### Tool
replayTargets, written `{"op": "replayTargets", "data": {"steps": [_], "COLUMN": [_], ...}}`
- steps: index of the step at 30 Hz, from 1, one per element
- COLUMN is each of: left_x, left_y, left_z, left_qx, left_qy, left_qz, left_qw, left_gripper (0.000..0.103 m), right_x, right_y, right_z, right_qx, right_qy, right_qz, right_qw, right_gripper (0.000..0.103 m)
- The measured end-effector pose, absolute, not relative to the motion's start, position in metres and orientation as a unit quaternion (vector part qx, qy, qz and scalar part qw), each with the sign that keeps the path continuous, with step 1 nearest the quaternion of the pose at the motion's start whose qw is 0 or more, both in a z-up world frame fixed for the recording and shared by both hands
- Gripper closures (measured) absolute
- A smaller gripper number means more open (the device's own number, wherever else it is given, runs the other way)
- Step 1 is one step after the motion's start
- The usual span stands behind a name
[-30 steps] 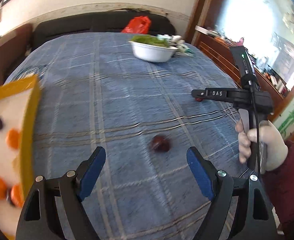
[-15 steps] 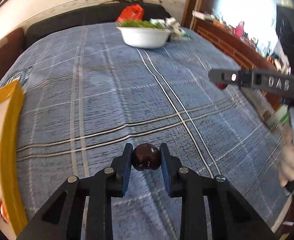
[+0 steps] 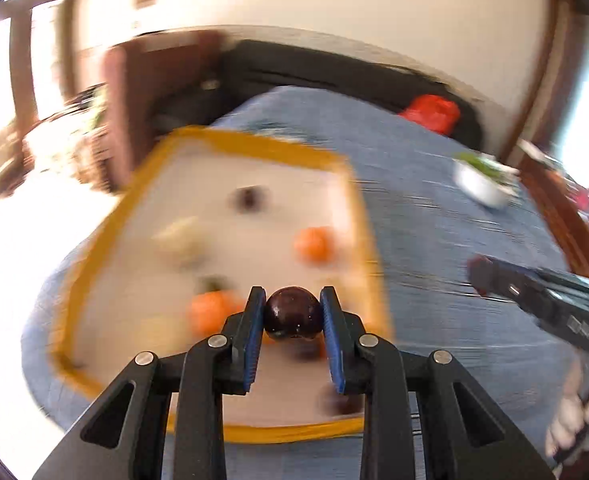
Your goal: Organize fruits
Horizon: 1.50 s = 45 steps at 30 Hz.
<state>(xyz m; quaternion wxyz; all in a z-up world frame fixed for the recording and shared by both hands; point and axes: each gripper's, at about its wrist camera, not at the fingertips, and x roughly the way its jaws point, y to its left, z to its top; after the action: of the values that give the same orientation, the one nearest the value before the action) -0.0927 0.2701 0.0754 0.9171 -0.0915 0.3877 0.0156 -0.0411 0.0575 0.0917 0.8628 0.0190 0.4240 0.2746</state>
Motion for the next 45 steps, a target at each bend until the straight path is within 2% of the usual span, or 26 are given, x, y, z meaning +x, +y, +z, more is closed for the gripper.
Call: {"op": "replayTargets", "data": {"steps": [5, 7, 8, 10, 12, 15, 16, 19, 31, 34, 41, 45], "left_x": [-0.104, -0.108, -0.107, -0.111, -0.116, -0.122, -0.124, -0.131, -0.159, -0.164, -0.167, -0.167], "left_y": [0.305, 0.310, 0.309, 0.312, 0.313, 0.312, 0.310, 0.306, 0.247, 0.235, 0.216, 0.209], "left_z": [0.062, 0.061, 0.059, 0.062, 0.064, 0.069, 0.071, 0.080, 0.122, 0.130, 0.136, 0.135], "left_qx": [-0.104, -0.103, -0.105, -0.114, -0.117, -0.118, -0.117, -0.104, -0.026, -0.019, -0.023, -0.025], "left_qy": [0.398, 0.394, 0.392, 0.381, 0.371, 0.366, 0.364, 0.355, 0.272, 0.261, 0.264, 0.276], "left_qz": [0.045, 0.045, 0.041, 0.037, 0.036, 0.028, 0.027, 0.033, 0.050, 0.056, 0.049, 0.038], "left_qw": [0.910, 0.912, 0.913, 0.917, 0.921, 0.923, 0.924, 0.929, 0.961, 0.964, 0.963, 0.960], "left_gripper": [0.076, 0.073, 0.070, 0.046, 0.039, 0.035, 0.033, 0.029, 0.014, 0.009, 0.006, 0.006], "right_x": [-0.046, -0.047, -0.046, -0.040, -0.033, -0.025, -0.025, -0.031, -0.078, -0.090, -0.114, -0.121], "right_y": [0.119, 0.135, 0.141, 0.151, 0.161, 0.163, 0.161, 0.153, 0.090, 0.079, 0.062, 0.056], "right_z": [0.070, 0.064, 0.063, 0.063, 0.062, 0.066, 0.068, 0.077, 0.094, 0.098, 0.106, 0.106], "right_qx": [-0.011, -0.021, -0.025, -0.033, -0.044, -0.040, -0.035, -0.028, -0.005, -0.019, -0.049, -0.063], "right_qy": [0.448, 0.450, 0.449, 0.441, 0.434, 0.427, 0.426, 0.413, 0.377, 0.365, 0.341, 0.335], "right_qz": [0.301, 0.300, 0.297, 0.285, 0.275, 0.265, 0.267, 0.265, 0.201, 0.179, 0.148, 0.132], "right_qw": [0.842, 0.841, 0.842, 0.850, 0.857, 0.863, 0.864, 0.871, 0.904, 0.914, 0.927, 0.931], "right_gripper": [0.080, 0.080, 0.080, 0.080, 0.080, 0.078, 0.074, 0.065, 0.048, 0.040, 0.025, 0.022]}}
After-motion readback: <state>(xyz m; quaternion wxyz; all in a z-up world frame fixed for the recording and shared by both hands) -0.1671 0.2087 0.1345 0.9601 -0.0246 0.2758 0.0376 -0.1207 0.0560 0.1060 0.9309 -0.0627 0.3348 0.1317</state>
